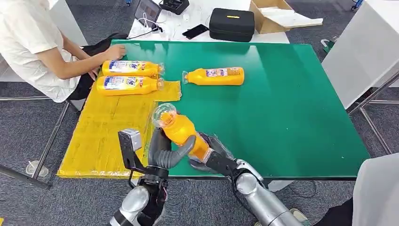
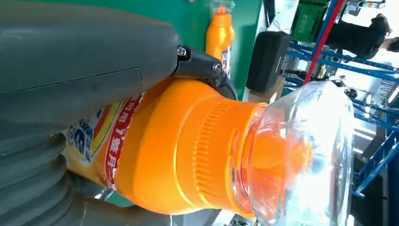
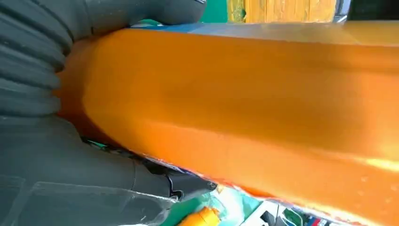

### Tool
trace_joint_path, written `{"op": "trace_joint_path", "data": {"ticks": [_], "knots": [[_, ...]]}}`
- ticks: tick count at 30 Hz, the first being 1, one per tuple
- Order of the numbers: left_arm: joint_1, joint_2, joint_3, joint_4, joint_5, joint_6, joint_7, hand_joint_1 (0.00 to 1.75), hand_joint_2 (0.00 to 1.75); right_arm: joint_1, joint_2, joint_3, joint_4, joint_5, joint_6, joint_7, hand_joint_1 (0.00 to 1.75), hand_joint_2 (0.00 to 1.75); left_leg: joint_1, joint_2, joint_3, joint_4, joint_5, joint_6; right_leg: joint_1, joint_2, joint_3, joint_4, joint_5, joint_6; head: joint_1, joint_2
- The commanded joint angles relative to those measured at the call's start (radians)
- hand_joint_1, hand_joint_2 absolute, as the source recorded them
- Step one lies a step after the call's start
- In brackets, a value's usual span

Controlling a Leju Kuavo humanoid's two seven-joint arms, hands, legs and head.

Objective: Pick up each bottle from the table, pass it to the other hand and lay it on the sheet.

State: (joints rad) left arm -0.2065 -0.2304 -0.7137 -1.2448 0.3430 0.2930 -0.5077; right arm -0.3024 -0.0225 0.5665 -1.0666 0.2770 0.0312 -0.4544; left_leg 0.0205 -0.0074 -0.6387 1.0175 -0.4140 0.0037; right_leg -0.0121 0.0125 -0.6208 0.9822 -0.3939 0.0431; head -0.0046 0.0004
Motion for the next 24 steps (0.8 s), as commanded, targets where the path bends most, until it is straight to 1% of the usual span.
{"op": "trace_joint_path", "data": {"ticks": [1,3,4,6,8,9,10,12,14,15,16,17,18,19,21,22,23,24], "knots": [[-0.063,0.008,-0.053,0.113,-0.020,0.004,0.002,1.75,1.75,-0.013,-0.009,-0.007,0.052,-0.009,0.006,0.007,1.55,1.75,-0.001,0.000,0.004,-0.001,-0.001,0.001,0.000,-0.002,0.004,-0.001,-0.001,-0.001,0.000,0.000],[-0.063,0.008,-0.053,0.113,-0.020,0.004,0.002,1.75,1.75,-0.013,-0.009,-0.007,0.052,-0.009,0.006,0.007,1.55,1.75,0.000,0.000,0.003,-0.001,0.000,0.001,0.000,-0.001,0.003,-0.001,-0.001,-0.001,0.000,0.000],[-0.063,0.008,-0.052,0.117,-0.020,0.002,0.005,1.75,1.75,-0.012,-0.007,-0.011,0.050,-0.013,0.005,0.006,1.54,1.75,-0.001,0.000,0.008,-0.001,-0.002,0.001,0.000,-0.003,0.008,0.000,-0.003,-0.002,0.000,0.000],[-0.063,0.008,-0.055,0.120,-0.024,-0.003,0.007,1.75,1.75,-0.008,-0.005,-0.020,0.045,-0.025,0.010,0.004,1.43,1.75,0.000,-0.001,0.004,-0.001,-0.001,0.001,0.000,-0.002,0.004,-0.001,-0.001,-0.001,0.000,0.000],[-0.059,0.008,-0.054,0.121,-0.024,-0.009,0.008,1.75,1.75,-0.003,-0.004,-0.030,0.037,-0.032,0.008,0.003,1.27,1.75,0.000,0.000,0.003,-0.001,0.000,0.001,0.000,-0.001,0.003,-0.001,-0.001,-0.001,0.000,0.000],[-0.057,0.009,-0.051,0.118,-0.024,-0.012,0.009,1.75,1.75,-0.001,-0.003,-0.034,0.037,-0.034,0.008,0.002,1.22,1.75,-0.001,0.000,0.005,-0.001,-0.001,0.001,0.000,-0.002,0.005,-0.001,-0.001,-0.001,0.000,0.000],[-0.057,0.008,-0.046,0.117,-0.024,-0.007,0.009,1.75,1.75,0.001,-0.001,-0.038,0.038,-0.036,0.006,0.002,0.98,1.75,-0.001,0.000,0.005,-0.001,-0.001,0.001,0.000,-0.001,0.005,0.000,-0.001,-0.001,0.000,0.000],[-0.058,0.009,-0.046,0.116,-0.024,-0.007,0.009,1.75,1.75,0.003,-0.002,-0.038,0.039,-0.036,0.006,0.002,0.98,1.75,-0.001,0.000,0.003,-0.001,0.000,0.001,0.000,-0.001,0.003,0.000,-0.001,-0.001,0.000,0.000],[-0.058,0.009,-0.046,0.116,-0.024,-0.007,0.009,1.75,1.75,0.003,-0.002,-0.038,0.039,-0.036,0.006,0.002,0.98,1.75,-0.001,0.000,0.007,-0.001,-0.002,0.001,0.000,-0.002,0.007,0.000,-0.002,-0.002,0.000,0.000],[-0.058,0.009,-0.046,0.116,-0.024,-0.007,0.009,1.75,1.75,0.003,-0.002,-0.038,0.039,-0.036,0.006,0.002,0.98,1.75,-0.001,0.000,0.003,-0.001,0.000,0.001,0.000,-0.001,0.003,0.000,-0.001,-0.001,0.000,0.000],[-0.058,0.009,-0.046,0.116,-0.024,-0.007,0.009,1.75,1.75,0.003,-0.002,-0.038,0.039,-0.036,0.006,0.002,0.58,1.75,-0.001,0.001,0.005,-0.001,-0.001,0.001,0.000,-0.001,0.005,0.000,-0.001,-0.002,0.000,0.000],[-0.054,0.010,-0.037,0.107,-0.024,-0.001,0.010,1.75,1.75,0.006,0.004,-0.047,0.040,-0.040,0.002,0.002,0.10,1.75,-0.001,0.000,0.003,-0.001,-0.001,0.001,0.000,-0.001,0.003,0.000,-0.001,-0.001,0.000,0.000],[-0.051,0.013,-0.030,0.095,-0.027,0.005,0.008,1.75,1.75,0.011,0.009,-0.056,0.039,-0.042,-0.007,0.002,0.00,1.75,0.000,0.000,0.002,-0.001,0.000,0.001,0.000,-0.001,0.002,0.000,0.000,-0.001,0.000,0.000],[-0.047,0.017,-0.023,0.079,-0.029,0.008,0.007,1.75,1.75,0.016,0.014,-0.062,0.040,-0.042,-0.020,0.004,0.00,1.75,-0.001,0.000,0.005,-0.001,-0.001,0.001,0.000,-0.001,0.005,0.000,-0.001,-0.002,0.000,0.000],[-0.039,0.029,-0.013,0.038,-0.035,0.013,0.009,1.75,1.75,0.024,0.028,-0.080,0.046,-0.030,-0.070,-0.005,0.00,1.75,0.000,0.000,0.003,-0.001,-0.001,0.000,0.000,-0.001,0.003,0.000,-0.001,-0.001,0.000,0.000],[-0.034,0.033,-0.010,0.022,-0.038,0.016,0.012,1.75,1.75,0.024,0.034,-0.086,0.052,-0.023,-0.093,-0.004,0.00,1.75,-0.001,0.001,0.005,-0.001,-0.001,0.001,0.000,-0.001,0.005,0.000,-0.002,-0.002,0.000,0.000],[-0.028,0.037,-0.007,0.004,-0.041,0.022,0.017,1.75,1.75,0.025,0.044,-0.093,0.062,0.001,-0.139,-0.008,0.00,1.75,0.000,0.001,0.003,-0.001,-0.001,0.000,0.000,0.000,0.003,0.000,-0.001,-0.001,0.000,0.000],[-0.026,0.039,-0.005,-0.003,-0.045,0.026,0.019,1.75,1.75,0.023,0.049,-0.095,0.070,0.005,-0.152,-0.006,0.00,1.75,0.000,0.001,0.003,-0.001,-0.001,0.000,0.000,0.000,0.002,0.000,-0.001,-0.001,0.000,0.000]]}}
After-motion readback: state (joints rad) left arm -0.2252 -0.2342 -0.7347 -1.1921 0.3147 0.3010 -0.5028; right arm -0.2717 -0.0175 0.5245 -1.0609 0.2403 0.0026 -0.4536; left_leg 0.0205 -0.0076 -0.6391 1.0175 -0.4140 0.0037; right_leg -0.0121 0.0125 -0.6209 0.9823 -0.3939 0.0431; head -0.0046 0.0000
